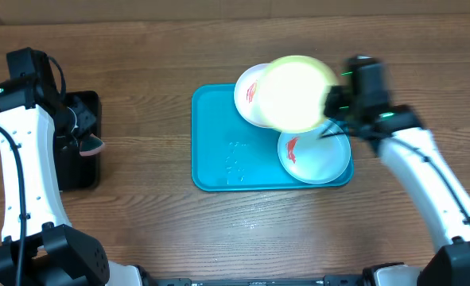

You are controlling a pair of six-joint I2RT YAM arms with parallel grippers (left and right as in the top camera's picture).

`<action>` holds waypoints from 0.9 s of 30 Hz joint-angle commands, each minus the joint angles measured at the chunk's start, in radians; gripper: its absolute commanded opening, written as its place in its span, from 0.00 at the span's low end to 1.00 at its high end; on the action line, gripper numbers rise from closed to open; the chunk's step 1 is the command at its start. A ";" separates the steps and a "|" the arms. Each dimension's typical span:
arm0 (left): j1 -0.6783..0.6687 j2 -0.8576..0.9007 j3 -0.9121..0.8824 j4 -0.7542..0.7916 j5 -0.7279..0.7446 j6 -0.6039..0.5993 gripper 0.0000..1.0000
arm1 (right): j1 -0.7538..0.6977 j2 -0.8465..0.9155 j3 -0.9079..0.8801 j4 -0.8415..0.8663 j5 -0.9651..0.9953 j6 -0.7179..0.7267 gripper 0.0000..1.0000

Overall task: Clean dirty plates on tray and stack at the side
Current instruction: 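Lift the yellow plate with the right gripper and place it right of the tray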

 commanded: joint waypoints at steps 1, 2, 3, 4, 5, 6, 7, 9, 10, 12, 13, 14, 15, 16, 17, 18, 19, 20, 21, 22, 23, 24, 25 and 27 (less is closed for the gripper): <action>0.003 -0.010 -0.003 0.004 0.009 0.016 0.04 | -0.162 -0.003 0.017 -0.046 -0.161 0.039 0.04; 0.003 -0.010 -0.003 0.005 0.009 0.016 0.04 | -0.214 0.008 0.017 -0.056 -0.161 0.039 0.04; 0.003 -0.010 -0.003 0.006 0.009 0.016 0.04 | -0.256 0.021 0.017 -0.060 -0.161 0.039 0.04; 0.003 -0.010 -0.003 0.008 0.009 0.016 0.04 | -0.292 0.033 0.017 -0.060 -0.161 0.039 0.04; 0.003 -0.010 -0.003 0.009 0.009 0.016 0.04 | -0.344 0.053 0.017 -0.055 -0.161 0.039 0.04; 0.003 -0.010 -0.003 0.009 0.009 0.016 0.04 | -0.364 0.062 0.017 -0.051 -0.161 0.039 0.04; 0.003 -0.010 -0.003 0.009 0.009 0.016 0.04 | -0.388 0.075 0.017 -0.044 -0.161 0.039 0.04; 0.003 -0.010 -0.003 0.009 0.009 0.016 0.04 | -0.419 0.102 0.017 -0.025 -0.153 0.039 0.04; 0.003 -0.010 -0.003 0.009 0.009 0.016 0.04 | -0.428 0.114 0.017 -0.015 -0.139 0.040 0.04; 0.003 -0.010 -0.003 0.009 0.009 0.016 0.04 | -0.437 0.144 0.017 0.014 -0.080 0.040 0.04; 0.003 -0.010 -0.003 0.010 0.009 0.016 0.04 | -0.437 0.157 0.017 0.031 -0.049 0.040 0.04; 0.003 -0.010 -0.003 0.011 0.009 0.016 0.04 | -0.437 0.172 0.017 0.050 -0.024 0.039 0.04; 0.003 -0.010 -0.003 0.013 0.008 0.016 0.04 | -0.437 0.198 0.017 0.084 -0.006 0.039 0.04; 0.003 -0.010 -0.003 0.013 0.008 0.016 0.04 | -0.437 0.212 0.017 0.098 -0.002 0.038 0.04; 0.003 -0.010 -0.003 0.014 0.008 0.016 0.04 | -0.437 0.225 0.017 0.112 0.002 0.039 0.04; 0.003 -0.010 -0.003 0.014 0.008 0.016 0.04 | -0.437 0.238 0.017 0.124 0.007 0.039 0.04; 0.003 -0.010 -0.003 0.015 0.008 0.016 0.04 | -0.437 0.249 0.017 0.134 0.014 0.039 0.04; 0.003 -0.010 -0.003 0.017 0.007 0.017 0.04 | -0.437 0.270 0.017 0.148 0.051 0.041 0.04; 0.003 -0.010 -0.003 0.019 0.007 0.017 0.04 | -0.437 0.282 0.017 0.156 0.077 0.043 0.04; 0.003 -0.010 -0.003 0.020 0.007 0.017 0.04 | -0.437 0.293 0.017 0.165 0.106 0.043 0.04; 0.003 -0.010 -0.003 0.023 0.008 0.021 0.04 | -0.437 0.298 0.017 0.171 0.126 0.043 0.06; 0.003 -0.010 -0.003 0.026 0.008 0.024 0.04 | -0.437 0.303 0.017 0.178 0.145 0.042 0.10; 0.002 -0.009 -0.003 0.029 0.008 0.023 0.04 | -0.437 0.303 0.017 0.182 0.148 0.042 0.11; 0.002 -0.009 -0.003 0.035 0.008 0.023 0.04 | -0.437 0.303 0.017 0.191 0.151 0.042 0.21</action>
